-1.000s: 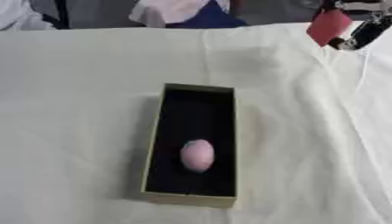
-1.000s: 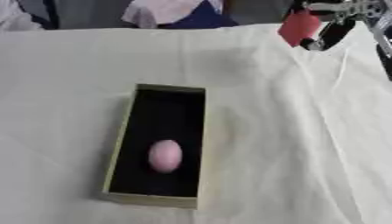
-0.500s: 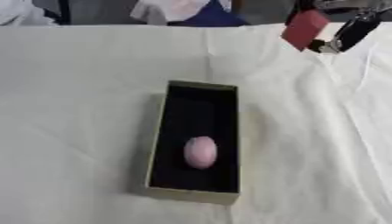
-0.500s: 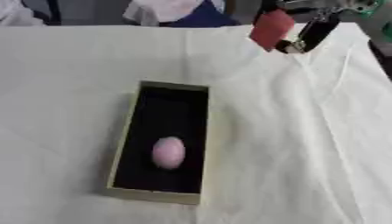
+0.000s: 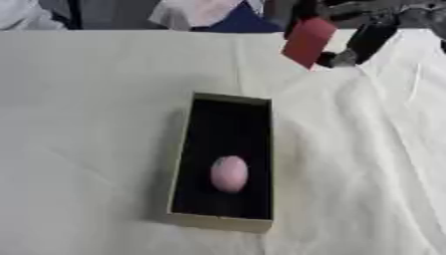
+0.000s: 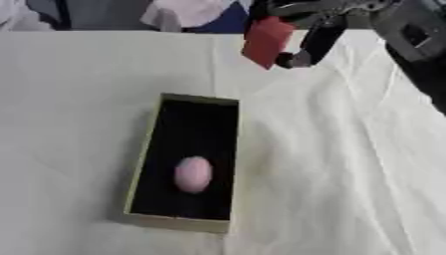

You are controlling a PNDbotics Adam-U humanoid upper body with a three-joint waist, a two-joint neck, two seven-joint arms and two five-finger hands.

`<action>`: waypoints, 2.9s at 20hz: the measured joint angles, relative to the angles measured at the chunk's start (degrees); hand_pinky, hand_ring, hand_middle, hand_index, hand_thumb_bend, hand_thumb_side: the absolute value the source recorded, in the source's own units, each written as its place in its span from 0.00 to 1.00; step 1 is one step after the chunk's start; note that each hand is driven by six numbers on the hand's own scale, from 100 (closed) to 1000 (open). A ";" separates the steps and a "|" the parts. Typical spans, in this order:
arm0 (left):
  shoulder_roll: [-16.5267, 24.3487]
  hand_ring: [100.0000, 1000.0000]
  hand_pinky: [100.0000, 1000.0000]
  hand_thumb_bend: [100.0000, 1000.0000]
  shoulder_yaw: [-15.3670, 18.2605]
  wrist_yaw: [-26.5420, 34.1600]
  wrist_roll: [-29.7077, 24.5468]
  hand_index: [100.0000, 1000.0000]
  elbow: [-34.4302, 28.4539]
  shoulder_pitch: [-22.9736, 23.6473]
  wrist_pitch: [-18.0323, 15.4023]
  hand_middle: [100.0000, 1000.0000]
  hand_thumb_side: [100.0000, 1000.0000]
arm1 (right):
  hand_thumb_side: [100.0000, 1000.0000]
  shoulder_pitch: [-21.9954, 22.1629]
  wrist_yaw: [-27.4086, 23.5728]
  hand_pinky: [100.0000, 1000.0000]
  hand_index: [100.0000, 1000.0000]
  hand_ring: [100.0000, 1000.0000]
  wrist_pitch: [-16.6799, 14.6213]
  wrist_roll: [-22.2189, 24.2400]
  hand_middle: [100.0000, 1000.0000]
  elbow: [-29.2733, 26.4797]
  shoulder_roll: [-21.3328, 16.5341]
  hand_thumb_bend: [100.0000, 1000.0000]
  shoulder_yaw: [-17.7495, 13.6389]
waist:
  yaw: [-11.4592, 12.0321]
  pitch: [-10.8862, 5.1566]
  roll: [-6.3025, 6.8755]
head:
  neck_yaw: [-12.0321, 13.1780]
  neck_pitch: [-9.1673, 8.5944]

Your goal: Pick up objects on the table and place them in the box.

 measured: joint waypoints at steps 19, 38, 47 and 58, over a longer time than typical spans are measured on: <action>0.00 0.83 0.72 0.24 -0.12 0.25 -0.15 0.92 0.00 0.01 -0.02 0.78 1.00 | 0.00 -3.34 -8.31 0.67 0.77 0.64 4.31 6.19 0.60 -6.85 4.71 0.00 7.32 | -0.04 -1.40 -0.76 | 0.47 0.96; -0.10 0.83 0.72 0.24 -0.31 0.43 -0.35 0.91 0.02 0.08 -0.04 0.78 1.00 | 0.06 -4.24 -5.32 0.67 0.78 0.64 4.33 6.22 0.61 0.73 9.98 0.00 10.15 | 0.40 -0.74 -0.38 | 0.18 0.98; -0.43 0.83 0.72 0.24 -0.31 0.44 -0.43 0.91 0.02 0.07 0.02 0.78 1.00 | 0.09 -3.70 -4.80 0.68 0.78 0.66 3.16 5.05 0.63 4.45 11.39 0.00 11.52 | 0.72 -0.42 -0.22 | -0.34 0.96; -0.54 0.83 0.72 0.24 -0.31 0.44 -0.44 0.91 0.02 0.06 0.02 0.78 1.00 | 0.29 -2.60 -4.33 0.75 0.85 0.77 0.95 2.85 0.75 5.29 11.22 0.10 13.44 | 0.76 -0.42 -0.28 | -0.51 0.87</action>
